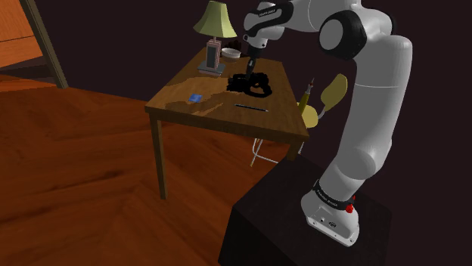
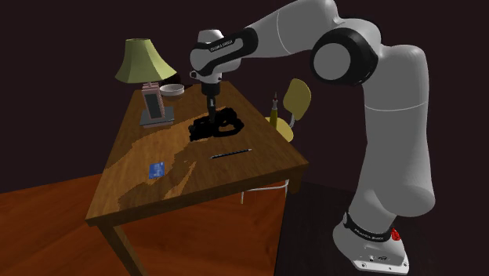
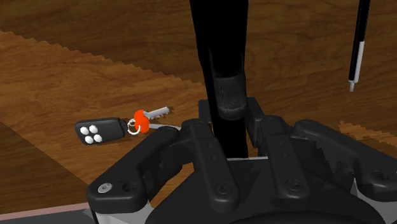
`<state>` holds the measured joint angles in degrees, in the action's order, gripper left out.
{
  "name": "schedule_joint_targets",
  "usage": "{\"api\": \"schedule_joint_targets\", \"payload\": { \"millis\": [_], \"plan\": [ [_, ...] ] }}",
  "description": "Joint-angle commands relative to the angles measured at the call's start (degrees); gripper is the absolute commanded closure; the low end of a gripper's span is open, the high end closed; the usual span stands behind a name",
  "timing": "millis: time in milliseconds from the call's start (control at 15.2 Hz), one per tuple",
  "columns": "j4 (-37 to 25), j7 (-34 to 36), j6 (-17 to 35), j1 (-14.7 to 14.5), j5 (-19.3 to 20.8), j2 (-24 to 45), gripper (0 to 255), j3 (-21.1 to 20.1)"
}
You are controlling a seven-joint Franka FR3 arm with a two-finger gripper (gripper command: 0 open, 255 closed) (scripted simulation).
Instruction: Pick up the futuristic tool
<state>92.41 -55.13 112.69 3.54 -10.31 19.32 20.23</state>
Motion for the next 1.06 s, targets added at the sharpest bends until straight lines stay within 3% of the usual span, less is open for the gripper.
{"api": "schedule_joint_targets", "payload": {
  "millis": [0,990],
  "plan": [
    [-0.82,0.14,-1.04,0.01,0.15,-0.25,255,0.06],
    [-10.00,1.05,-10.82,0.48,0.75,-0.95,255,0.41]
  ]
}}
